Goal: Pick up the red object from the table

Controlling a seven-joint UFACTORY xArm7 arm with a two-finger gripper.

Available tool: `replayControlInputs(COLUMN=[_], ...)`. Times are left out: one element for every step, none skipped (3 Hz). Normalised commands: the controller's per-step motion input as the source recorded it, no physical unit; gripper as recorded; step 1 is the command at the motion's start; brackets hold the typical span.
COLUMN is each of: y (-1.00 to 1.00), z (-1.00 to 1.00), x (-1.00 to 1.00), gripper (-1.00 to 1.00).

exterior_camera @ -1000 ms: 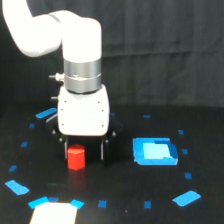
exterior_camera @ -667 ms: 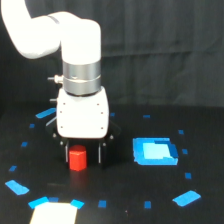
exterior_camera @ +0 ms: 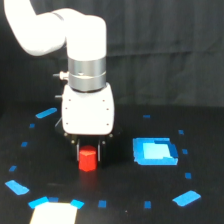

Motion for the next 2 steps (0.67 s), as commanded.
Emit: replayControlInputs(y=[0.4,0.57], z=[1.0,1.0], x=[0.25,0.26], gripper=[-1.0,-0.9])
